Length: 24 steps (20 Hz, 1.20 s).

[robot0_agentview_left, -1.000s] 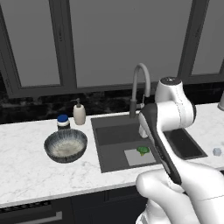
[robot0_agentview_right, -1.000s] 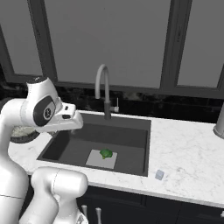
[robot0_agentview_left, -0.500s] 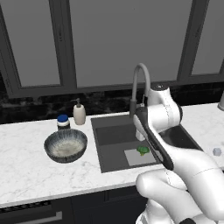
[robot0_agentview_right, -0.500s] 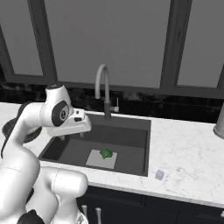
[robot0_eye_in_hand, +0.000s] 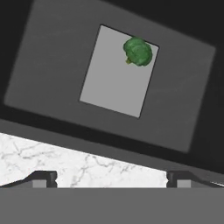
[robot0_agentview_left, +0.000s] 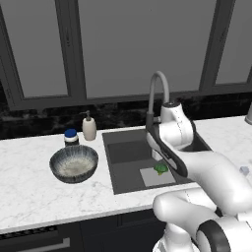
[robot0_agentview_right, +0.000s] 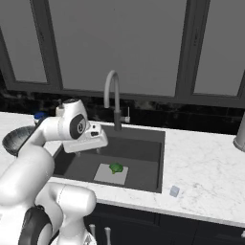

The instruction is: Pick the broccoli from the sink and place it in the bowl. Then pick the bowl and place it in the microwave. Then close the microwave door and press the start button.

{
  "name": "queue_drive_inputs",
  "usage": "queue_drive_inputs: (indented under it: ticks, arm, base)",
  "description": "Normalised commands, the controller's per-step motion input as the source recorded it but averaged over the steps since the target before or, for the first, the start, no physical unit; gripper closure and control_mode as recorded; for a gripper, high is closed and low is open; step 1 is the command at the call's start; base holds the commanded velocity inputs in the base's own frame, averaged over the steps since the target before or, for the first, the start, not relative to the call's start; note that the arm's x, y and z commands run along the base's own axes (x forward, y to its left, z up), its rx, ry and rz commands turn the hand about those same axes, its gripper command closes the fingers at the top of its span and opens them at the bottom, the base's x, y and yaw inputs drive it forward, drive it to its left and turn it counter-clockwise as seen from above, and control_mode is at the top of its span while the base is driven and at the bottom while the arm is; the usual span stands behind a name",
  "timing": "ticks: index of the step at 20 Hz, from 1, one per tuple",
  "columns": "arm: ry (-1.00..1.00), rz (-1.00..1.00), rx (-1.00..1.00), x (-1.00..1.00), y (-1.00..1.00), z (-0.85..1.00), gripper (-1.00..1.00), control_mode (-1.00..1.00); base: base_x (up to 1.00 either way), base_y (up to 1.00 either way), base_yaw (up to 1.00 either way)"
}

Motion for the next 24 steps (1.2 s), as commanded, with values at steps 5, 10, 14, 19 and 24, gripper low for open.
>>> queue_drive_inputs:
  ticks: [5, 10, 14, 19, 24]
  arm:
    - [-0.01, 0.02, 0.00, 0.13, -0.20, -0.50, -1.00, -1.00]
    - [-0.04, 0.03, 0.00, 0.24, -0.13, -0.43, -1.00, -1.00]
    - [0.00, 0.01, 0.00, 0.29, -0.04, -0.29, -1.00, -1.00]
    - [0.00, 0.01, 0.00, 0.47, 0.00, -0.26, -1.00, -1.00]
    - [0.00, 0.04, 0.00, 0.54, -0.09, -0.27, -1.00, -1.00]
  base:
    - [0.00, 0.00, 0.00]
    - [0.00, 0.00, 0.00]
    - [0.00, 0.00, 0.00]
    - [0.00, 0.00, 0.00]
    - [0.00, 0.00, 0.00]
